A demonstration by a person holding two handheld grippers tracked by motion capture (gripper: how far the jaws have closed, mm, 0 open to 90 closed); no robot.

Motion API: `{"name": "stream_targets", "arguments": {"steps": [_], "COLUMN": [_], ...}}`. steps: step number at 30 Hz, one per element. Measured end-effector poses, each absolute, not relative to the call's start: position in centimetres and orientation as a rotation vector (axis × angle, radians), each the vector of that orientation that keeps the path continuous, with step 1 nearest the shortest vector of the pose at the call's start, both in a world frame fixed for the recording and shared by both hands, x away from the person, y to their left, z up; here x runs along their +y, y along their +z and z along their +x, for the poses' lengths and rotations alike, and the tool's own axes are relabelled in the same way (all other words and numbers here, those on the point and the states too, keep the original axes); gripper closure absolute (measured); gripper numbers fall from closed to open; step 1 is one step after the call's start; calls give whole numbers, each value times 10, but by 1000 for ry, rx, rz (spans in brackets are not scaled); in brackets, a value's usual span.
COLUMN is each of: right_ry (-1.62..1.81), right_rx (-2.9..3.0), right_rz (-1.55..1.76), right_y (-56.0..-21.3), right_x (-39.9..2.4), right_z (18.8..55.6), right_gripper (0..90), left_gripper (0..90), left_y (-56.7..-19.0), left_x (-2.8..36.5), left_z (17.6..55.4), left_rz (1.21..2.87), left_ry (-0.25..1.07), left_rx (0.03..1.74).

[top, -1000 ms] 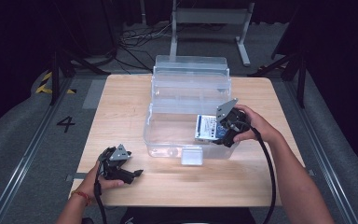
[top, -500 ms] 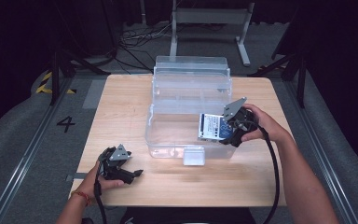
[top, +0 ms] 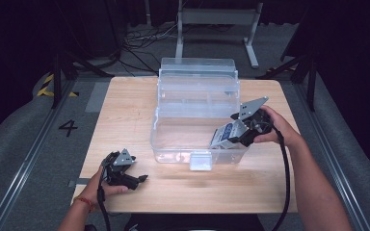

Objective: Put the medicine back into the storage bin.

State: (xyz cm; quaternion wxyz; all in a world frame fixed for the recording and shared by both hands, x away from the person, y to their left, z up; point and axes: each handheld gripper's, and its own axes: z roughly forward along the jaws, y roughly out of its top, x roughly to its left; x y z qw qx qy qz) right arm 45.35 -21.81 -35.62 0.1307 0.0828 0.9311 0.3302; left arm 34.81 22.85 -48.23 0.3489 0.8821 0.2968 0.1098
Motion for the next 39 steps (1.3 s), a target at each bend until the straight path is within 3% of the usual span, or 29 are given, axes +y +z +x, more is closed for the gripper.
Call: {"name": "stream_targets", "arguments": {"steps": [7,18,30,39], "right_ry": [972,913,775,830], "right_rx": [2654,2530,2524,2507], "right_rz": [274,602,660,652], "right_y": [-346,-350,-374,-372], "right_x": [-231,-263,-244,-240], "right_z": [441,443,455,455], "right_gripper": [185,329,302,284], "left_gripper": [139,139,138,148], "left_y": [-482,-482,-482,-479], "left_x": [228,228,228,227], "left_z": [348,348,348,347], "left_rz": [2285,2283,2285,2311], "left_ry": [290,292,292,286], "left_rx": [773,773,772,801]}}
